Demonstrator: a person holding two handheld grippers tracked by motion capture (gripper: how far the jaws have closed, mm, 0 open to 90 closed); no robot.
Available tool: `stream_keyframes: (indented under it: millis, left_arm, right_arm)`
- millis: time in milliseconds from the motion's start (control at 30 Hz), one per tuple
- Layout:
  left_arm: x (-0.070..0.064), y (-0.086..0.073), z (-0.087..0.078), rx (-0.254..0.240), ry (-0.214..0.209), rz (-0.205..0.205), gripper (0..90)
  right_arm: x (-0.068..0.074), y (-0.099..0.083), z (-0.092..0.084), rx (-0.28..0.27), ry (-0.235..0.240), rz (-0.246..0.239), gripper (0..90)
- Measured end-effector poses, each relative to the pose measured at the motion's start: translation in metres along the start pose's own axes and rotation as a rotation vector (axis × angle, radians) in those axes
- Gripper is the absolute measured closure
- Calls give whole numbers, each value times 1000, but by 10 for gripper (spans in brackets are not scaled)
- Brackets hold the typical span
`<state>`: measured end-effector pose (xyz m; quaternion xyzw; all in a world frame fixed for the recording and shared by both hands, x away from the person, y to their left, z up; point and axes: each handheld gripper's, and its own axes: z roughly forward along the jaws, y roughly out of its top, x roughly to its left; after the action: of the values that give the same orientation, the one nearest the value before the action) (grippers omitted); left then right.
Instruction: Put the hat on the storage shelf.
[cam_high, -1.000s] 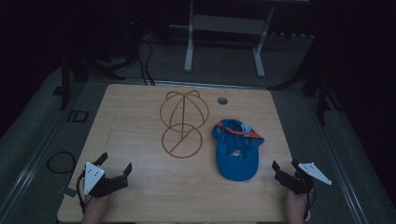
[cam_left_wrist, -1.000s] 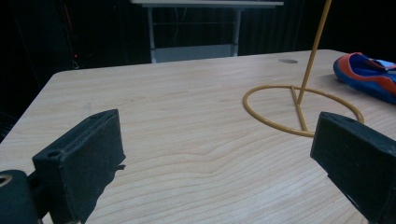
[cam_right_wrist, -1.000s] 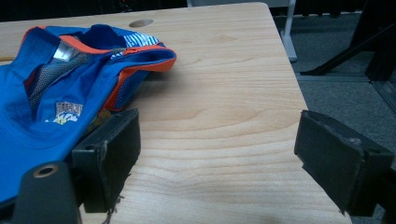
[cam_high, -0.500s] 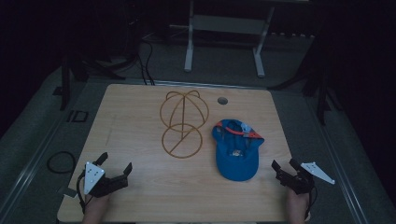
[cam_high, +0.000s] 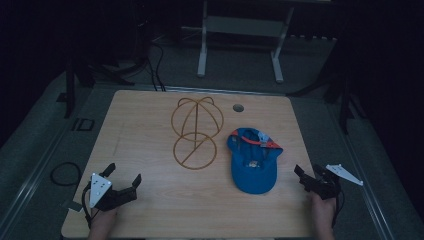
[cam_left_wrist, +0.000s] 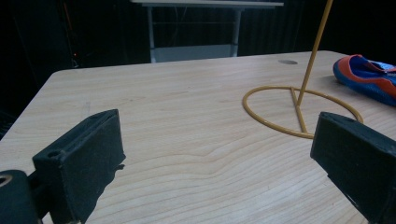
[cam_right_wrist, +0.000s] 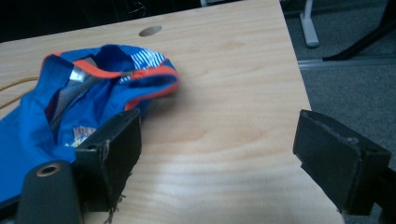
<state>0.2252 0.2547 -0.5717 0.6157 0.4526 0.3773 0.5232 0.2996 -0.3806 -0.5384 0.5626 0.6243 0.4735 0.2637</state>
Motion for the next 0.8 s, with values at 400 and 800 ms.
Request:
stream_keyframes:
  millis: [400, 800]
  left_arm:
    - [-2, 0, 1, 8, -9, 7, 59]
    - [-8, 1, 3, 34, -60, 15, 58]
  right_arm:
    - [11, 51, 13, 32, 47, -78, 137]
    - [29, 86, 33, 103, 97, -162, 139]
